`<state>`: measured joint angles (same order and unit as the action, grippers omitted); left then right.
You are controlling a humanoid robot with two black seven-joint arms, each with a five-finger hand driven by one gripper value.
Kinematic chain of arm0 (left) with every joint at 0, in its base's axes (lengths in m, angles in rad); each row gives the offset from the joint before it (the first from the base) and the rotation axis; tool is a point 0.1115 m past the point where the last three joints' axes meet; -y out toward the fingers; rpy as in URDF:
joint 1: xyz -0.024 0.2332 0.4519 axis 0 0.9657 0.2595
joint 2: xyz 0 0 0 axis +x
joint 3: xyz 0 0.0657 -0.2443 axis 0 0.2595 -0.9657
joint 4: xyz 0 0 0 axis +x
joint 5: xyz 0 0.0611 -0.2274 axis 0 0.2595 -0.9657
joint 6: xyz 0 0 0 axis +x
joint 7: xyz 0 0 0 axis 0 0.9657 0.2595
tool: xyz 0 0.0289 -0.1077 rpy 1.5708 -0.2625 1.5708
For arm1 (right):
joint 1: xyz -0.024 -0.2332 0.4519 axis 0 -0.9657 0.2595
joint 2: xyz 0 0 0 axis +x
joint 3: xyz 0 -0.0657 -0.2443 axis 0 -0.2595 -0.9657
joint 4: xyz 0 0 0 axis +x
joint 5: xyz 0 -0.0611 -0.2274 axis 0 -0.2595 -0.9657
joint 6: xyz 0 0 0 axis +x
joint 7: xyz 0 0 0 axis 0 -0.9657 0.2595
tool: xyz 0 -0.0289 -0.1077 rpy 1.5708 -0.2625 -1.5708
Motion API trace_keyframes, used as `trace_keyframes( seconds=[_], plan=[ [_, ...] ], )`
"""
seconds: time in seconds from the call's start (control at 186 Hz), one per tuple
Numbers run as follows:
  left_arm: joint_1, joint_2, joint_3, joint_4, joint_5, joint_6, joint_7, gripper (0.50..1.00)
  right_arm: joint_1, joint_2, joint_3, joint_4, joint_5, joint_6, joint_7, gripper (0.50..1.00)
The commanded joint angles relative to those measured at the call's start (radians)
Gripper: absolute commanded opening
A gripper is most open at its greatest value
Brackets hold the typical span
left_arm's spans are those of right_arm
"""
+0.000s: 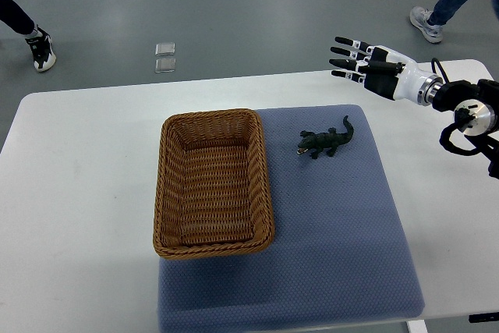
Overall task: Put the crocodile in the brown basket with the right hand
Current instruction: 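Move the right hand forward toward the green toy crocodile, then lower the right hand over the crocodile and close fingers around it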
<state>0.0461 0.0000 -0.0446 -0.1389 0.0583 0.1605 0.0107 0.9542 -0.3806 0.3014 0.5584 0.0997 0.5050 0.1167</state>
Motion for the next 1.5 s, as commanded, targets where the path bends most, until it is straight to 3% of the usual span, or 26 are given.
trace_keyframes(
  seconds=[0.0,0.456,0.649,1.057,1.298,1.497],
  plan=[
    [0.003,0.000,0.000,0.004,0.000,0.011,0.000,1.000,0.001,-0.001,0.001,0.000,0.000,0.001,0.001,0.928],
    [-0.003,0.000,0.002,-0.004,0.000,-0.001,0.000,1.000,0.003,0.012,0.001,0.000,0.003,0.020,0.004,0.928],
    [-0.005,0.000,-0.001,-0.008,0.000,-0.003,0.000,1.000,0.017,0.012,0.001,0.000,-0.046,0.079,0.017,0.928],
    [-0.005,0.000,0.000,-0.005,0.000,-0.003,0.000,1.000,0.072,0.051,-0.002,0.000,-0.494,0.049,0.155,0.926],
    [-0.005,0.000,0.000,-0.007,0.000,-0.003,0.000,1.000,0.118,0.046,-0.008,0.000,-0.847,0.046,0.276,0.926],
    [-0.005,0.000,-0.001,-0.007,0.000,-0.003,0.000,1.000,0.132,0.049,-0.019,0.011,-1.170,-0.020,0.365,0.926]
  ],
)
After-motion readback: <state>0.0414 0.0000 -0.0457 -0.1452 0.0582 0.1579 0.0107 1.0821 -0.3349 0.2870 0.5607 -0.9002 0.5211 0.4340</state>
